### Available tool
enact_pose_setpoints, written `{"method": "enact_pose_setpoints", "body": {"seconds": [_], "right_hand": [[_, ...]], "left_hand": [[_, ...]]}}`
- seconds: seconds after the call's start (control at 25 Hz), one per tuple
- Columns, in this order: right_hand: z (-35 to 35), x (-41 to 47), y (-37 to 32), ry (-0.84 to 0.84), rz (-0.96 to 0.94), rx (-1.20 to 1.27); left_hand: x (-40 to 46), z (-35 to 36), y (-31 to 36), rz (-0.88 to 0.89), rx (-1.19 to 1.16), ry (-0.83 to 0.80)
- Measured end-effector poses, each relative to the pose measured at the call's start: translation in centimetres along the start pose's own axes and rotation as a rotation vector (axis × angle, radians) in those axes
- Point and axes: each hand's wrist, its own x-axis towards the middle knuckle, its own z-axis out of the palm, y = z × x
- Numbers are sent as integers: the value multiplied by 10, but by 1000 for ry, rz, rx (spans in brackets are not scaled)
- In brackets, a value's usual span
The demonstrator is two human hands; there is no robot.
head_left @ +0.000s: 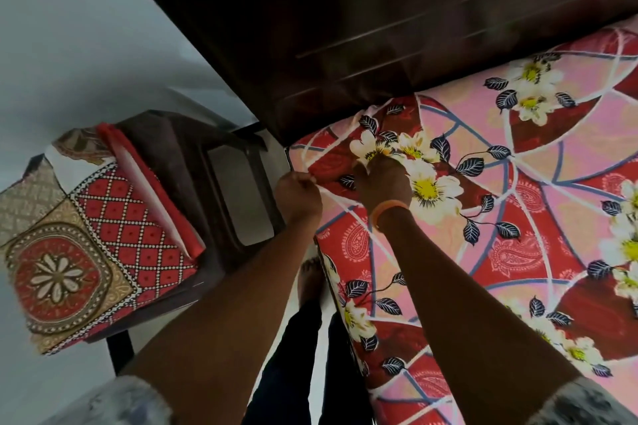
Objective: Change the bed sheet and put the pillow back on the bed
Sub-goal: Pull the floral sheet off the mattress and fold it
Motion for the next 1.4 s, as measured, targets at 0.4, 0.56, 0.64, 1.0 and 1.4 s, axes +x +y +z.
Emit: {"method": "enact_pose_setpoints", "body": {"seconds": [0.4,0.56,0.64,1.0,1.4], "right_hand": [[-57,-8,122,-26,278,32],[-74,-70,239,24,680,100],[-65,-78,240,77,669,228],[-128,71,182,410,271,329],[-134,93,248,522,449,231]], "left_hand": [[-120,25,-18,236,-94,-591],[-120,20,-4,473,152,-469],[-126,36,18,604,253,-524],[-101,163,116,969,911,-452],[-88,188,124,1560,902,-804]]}}
